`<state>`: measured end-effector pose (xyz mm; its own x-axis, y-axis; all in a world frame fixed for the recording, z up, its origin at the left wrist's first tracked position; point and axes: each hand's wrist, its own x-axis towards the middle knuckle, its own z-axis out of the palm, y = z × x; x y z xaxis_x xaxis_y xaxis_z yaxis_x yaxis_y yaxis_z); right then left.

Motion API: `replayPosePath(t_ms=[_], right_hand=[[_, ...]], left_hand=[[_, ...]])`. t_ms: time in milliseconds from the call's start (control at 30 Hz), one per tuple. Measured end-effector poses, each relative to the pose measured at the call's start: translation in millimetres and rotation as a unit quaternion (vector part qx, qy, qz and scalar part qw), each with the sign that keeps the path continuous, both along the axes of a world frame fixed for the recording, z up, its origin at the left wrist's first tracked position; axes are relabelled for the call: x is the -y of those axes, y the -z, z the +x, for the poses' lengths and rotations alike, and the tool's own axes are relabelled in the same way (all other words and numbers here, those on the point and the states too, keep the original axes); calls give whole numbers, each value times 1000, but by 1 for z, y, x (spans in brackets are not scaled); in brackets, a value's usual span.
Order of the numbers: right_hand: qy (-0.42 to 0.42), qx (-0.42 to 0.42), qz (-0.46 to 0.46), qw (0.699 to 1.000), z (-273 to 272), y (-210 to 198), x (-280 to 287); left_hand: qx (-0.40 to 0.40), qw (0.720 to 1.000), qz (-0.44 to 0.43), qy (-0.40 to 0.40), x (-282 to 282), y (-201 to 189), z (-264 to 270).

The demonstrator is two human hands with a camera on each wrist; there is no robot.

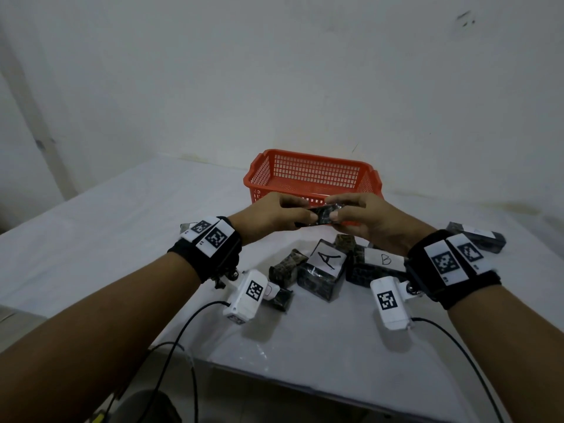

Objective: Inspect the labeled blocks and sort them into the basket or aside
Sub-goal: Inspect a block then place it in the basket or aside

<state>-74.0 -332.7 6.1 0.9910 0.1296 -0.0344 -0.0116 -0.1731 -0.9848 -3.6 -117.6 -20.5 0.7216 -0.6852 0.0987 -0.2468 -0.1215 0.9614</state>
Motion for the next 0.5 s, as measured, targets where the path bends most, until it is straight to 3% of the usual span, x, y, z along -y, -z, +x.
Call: replayPosePath(t_ms=[333,500], right_hand=[[15,-1,2,1000,2,1,3],[81,-14,-46,996,2,2,1]], left_hand=[[36,999,19,-28,2,-13,-7],[53,998,18,-32,2,-7,-5]])
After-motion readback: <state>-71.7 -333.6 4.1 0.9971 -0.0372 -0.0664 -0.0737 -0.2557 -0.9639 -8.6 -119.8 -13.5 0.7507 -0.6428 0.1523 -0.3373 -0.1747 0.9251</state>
